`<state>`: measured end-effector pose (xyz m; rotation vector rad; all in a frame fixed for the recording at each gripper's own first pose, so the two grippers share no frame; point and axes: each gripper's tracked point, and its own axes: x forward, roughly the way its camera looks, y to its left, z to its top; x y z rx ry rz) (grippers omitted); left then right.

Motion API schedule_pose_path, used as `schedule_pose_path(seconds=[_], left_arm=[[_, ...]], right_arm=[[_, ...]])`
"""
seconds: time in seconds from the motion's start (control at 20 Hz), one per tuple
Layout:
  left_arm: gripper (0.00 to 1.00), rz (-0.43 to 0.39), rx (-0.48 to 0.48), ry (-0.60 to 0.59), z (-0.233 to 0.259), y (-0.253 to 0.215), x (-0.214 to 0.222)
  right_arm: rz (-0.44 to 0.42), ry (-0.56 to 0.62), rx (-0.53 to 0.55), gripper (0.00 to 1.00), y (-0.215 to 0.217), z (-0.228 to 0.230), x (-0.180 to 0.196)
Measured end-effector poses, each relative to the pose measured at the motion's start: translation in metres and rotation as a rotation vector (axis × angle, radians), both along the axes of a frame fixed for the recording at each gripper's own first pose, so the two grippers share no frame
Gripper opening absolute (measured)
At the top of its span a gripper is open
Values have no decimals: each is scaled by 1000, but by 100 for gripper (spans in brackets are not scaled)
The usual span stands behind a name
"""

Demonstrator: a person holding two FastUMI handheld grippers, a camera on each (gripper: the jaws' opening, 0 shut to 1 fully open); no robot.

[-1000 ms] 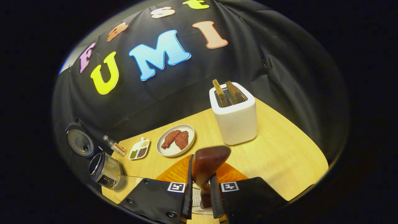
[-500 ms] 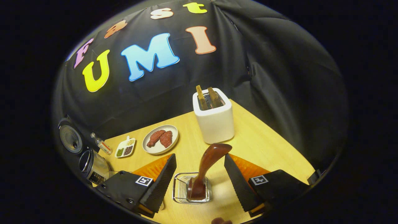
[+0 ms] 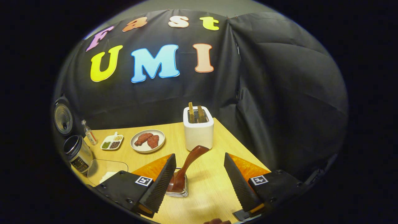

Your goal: Close the left gripper, press the button to open the rice cooker; take a wooden spoon from the chopstick holder with the right hand, scoop a spoonful of rice and pour it into the rice cooker, then put the wooden spoon back into the chopstick holder.

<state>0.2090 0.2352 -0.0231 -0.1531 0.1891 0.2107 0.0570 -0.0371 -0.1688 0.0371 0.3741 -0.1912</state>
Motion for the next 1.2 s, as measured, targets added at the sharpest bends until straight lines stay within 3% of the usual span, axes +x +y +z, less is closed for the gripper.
schedule_pose_path(seconds=[0.3, 0.6, 0.8, 1.2], left_arm=[[94, -81, -104, -26, 29, 23, 105], [95, -63, -165, 104, -7, 45, 172], [96, -73, -184, 225, -32, 33, 182], [98, -105, -288, 445, -85, -24, 125]], right_arm=[[12, -43, 4, 98, 34, 23, -25], [22, -69, 9, 98, 50, 31, -41], [21, -60, 18, 98, 46, 22, -48], [21, -7, 62, 98, 24, -9, -47]])
